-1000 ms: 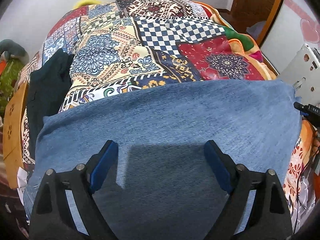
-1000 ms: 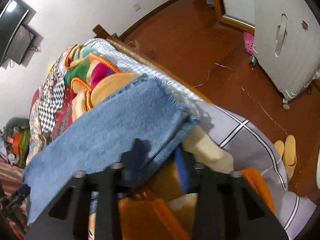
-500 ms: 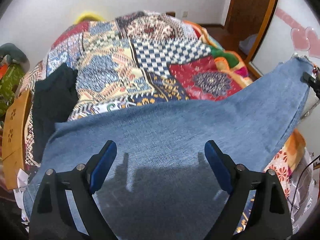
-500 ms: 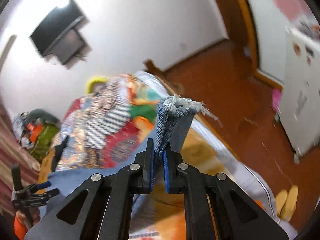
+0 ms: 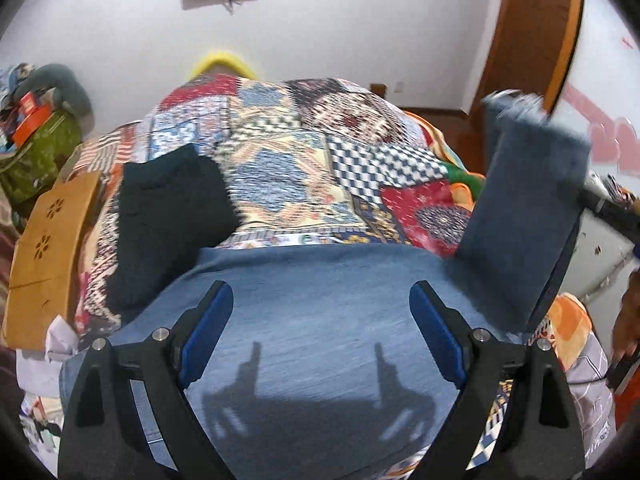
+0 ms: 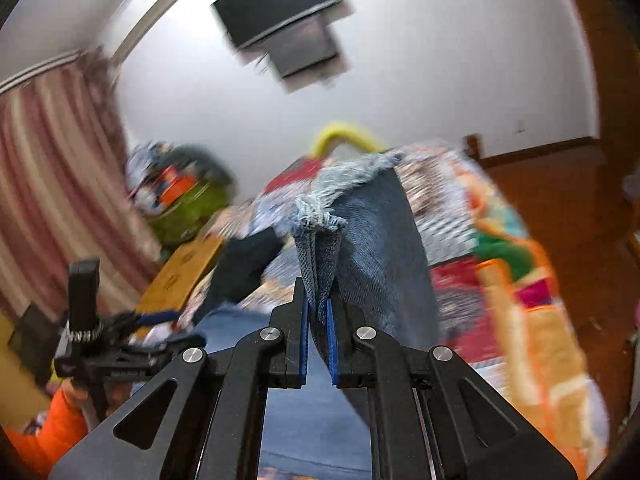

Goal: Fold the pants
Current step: 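Grasp the frayed jeans hem with the right gripper and lift it, then lay the hem over the jeans and open the right gripper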

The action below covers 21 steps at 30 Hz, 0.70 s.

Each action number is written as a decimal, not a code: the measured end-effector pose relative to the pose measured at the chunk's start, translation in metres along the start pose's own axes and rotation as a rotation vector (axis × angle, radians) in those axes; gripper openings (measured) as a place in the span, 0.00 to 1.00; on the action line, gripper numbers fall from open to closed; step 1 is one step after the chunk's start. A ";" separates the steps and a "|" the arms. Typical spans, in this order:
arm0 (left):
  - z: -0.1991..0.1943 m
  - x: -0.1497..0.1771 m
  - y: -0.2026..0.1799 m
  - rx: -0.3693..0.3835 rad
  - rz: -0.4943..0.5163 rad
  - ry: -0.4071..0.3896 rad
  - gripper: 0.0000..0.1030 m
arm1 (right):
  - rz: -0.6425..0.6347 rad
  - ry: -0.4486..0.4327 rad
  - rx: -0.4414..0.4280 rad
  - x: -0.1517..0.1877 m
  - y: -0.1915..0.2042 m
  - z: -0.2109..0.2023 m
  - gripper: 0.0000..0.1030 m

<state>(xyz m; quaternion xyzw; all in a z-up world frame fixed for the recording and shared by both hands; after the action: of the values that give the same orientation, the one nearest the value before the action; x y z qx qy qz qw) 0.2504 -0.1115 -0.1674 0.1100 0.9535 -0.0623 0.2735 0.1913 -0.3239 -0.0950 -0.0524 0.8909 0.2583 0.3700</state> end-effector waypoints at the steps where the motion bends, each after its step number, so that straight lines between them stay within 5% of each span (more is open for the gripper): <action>1: -0.002 0.002 0.006 -0.003 -0.012 -0.004 0.89 | -0.009 0.028 -0.020 0.005 0.007 0.012 0.07; 10: 0.003 0.024 0.052 -0.018 -0.112 0.024 0.89 | -0.069 0.388 -0.150 0.078 0.053 0.128 0.07; 16: 0.017 0.026 0.052 -0.008 -0.129 0.056 0.89 | -0.127 0.489 -0.142 0.094 0.055 0.140 0.12; 18: 0.021 0.022 0.046 -0.003 -0.120 0.062 0.89 | -0.128 0.520 -0.154 0.091 0.053 0.137 0.19; 21: 0.025 0.014 0.035 0.004 -0.099 0.060 0.89 | -0.138 0.508 -0.173 0.088 0.053 0.123 0.46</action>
<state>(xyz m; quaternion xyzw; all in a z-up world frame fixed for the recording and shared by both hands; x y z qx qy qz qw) 0.2602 -0.0794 -0.1978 0.0651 0.9655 -0.0745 0.2411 0.1907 -0.2083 -0.2059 -0.2072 0.9241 0.2860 0.1458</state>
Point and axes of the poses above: each gripper's, at about its wrist camera, not at the fingertips, and z roughly the way its jaws point, y to its left, x to its underside, the point moved 4 cm from there along z, roughly the way its jaws point, and after that the axes turned 8 degrees about y, right-handed, at the moved point
